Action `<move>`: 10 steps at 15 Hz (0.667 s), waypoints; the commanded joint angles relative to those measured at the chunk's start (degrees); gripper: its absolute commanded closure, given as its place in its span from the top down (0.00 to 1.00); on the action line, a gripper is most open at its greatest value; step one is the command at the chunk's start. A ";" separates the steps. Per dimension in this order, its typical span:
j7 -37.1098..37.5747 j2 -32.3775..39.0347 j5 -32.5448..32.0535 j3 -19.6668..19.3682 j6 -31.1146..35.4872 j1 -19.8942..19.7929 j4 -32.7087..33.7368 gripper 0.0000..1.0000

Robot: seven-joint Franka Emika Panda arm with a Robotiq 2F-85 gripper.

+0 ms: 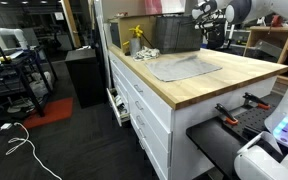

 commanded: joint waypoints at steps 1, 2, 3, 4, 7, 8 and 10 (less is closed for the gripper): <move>-9.03 -5.30 2.22 3.37 -0.11 -2.01 -5.17 1.00; -11.41 -6.13 2.26 3.86 -0.75 -2.43 -5.70 1.00; -13.41 -6.93 2.39 4.57 -0.48 -3.04 -6.22 1.00; -14.85 -7.83 1.96 4.63 -1.04 -3.29 -6.88 1.00; -18.18 -11.06 1.30 4.81 -1.22 -4.07 -9.95 1.00; -19.05 -12.30 1.15 4.66 -1.11 -4.25 -11.30 1.00; -20.32 -15.19 1.14 4.57 -0.67 -4.61 -14.73 1.00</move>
